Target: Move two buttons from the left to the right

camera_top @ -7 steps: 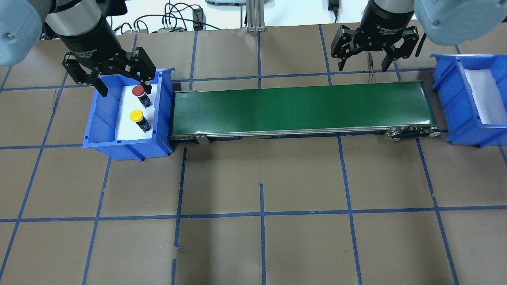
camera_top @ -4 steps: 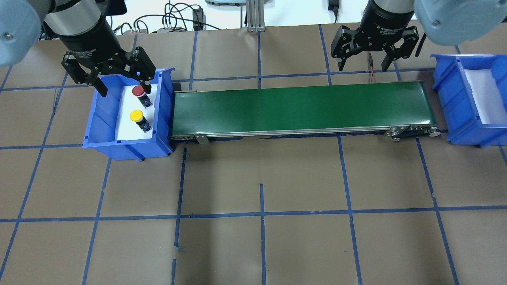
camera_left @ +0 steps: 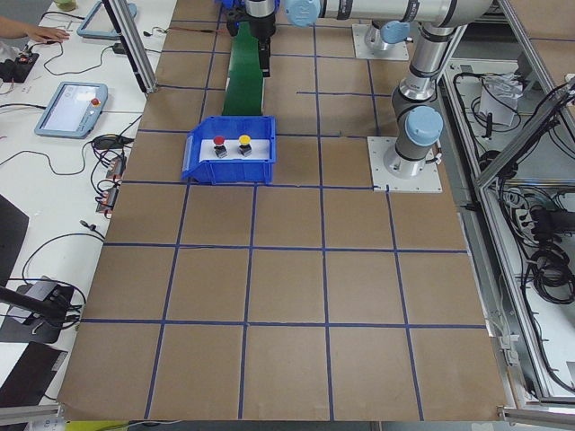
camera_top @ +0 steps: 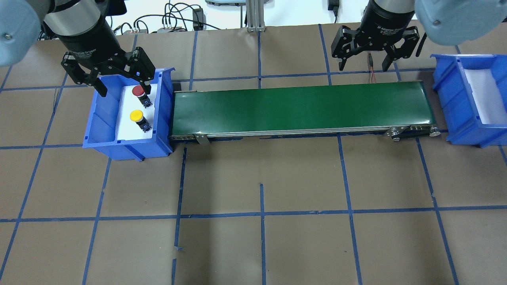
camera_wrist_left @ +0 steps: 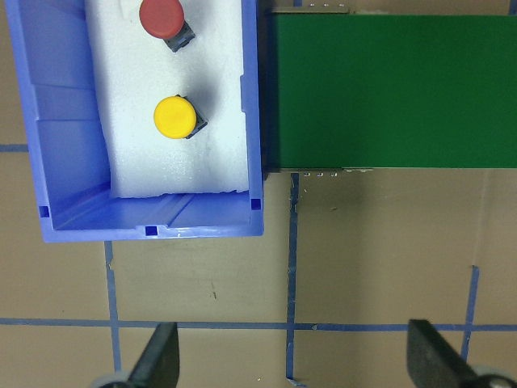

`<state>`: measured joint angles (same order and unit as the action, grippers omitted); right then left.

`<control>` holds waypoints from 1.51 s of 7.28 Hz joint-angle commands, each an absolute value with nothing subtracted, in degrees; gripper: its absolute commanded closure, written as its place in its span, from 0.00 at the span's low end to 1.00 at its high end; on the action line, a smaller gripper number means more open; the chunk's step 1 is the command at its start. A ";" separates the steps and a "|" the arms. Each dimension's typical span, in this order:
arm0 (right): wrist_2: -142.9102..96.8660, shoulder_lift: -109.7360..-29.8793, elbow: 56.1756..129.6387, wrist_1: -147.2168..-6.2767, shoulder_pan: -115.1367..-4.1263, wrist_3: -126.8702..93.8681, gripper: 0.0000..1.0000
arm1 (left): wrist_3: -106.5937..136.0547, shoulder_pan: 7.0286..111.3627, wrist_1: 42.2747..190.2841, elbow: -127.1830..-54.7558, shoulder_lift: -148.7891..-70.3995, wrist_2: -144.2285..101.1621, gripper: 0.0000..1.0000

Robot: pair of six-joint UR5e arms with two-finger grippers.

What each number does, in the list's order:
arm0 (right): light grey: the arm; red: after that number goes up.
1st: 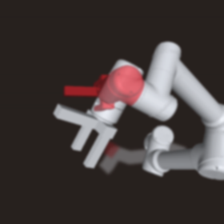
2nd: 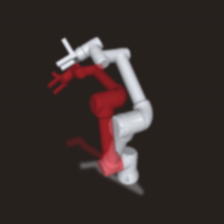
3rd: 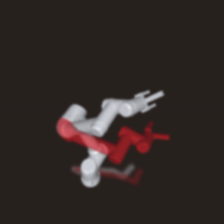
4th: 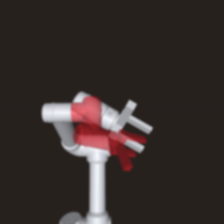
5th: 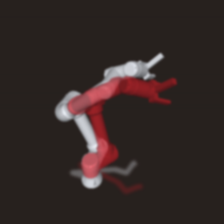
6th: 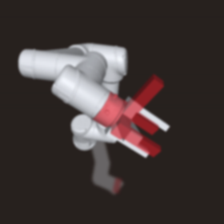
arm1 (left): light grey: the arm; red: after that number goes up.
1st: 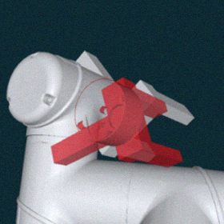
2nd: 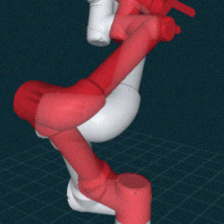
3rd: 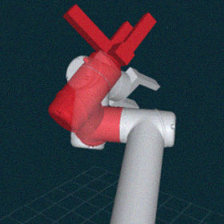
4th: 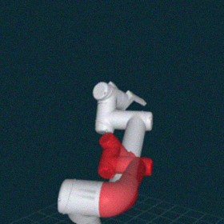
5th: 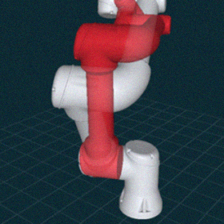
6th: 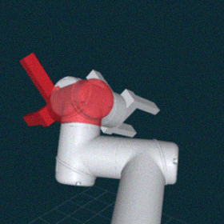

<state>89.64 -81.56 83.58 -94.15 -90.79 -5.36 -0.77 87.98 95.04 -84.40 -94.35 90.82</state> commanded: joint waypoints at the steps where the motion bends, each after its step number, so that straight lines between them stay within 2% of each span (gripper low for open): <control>1: 89.74 -81.56 83.58 -94.13 -90.70 -5.36 0.00 | -0.79 87.98 95.01 -84.38 -94.31 90.88 0.00; 5: 89.65 -81.56 83.58 -94.13 -90.70 -5.36 0.00 | -6.06 83.86 93.87 -84.82 -95.80 90.70 0.00; 8: 89.74 -81.56 83.58 -94.13 -90.53 -4.75 0.00 | -11.49 75.96 90.21 -85.94 -97.82 90.62 0.00; 11: 89.74 -81.56 83.67 -94.13 -90.53 -4.75 0.00 | -17.21 69.28 84.93 -86.13 -103.43 90.53 0.00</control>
<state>89.68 -81.61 83.61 -94.13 -90.53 -4.76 -15.23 72.06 87.21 -85.70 -101.40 90.62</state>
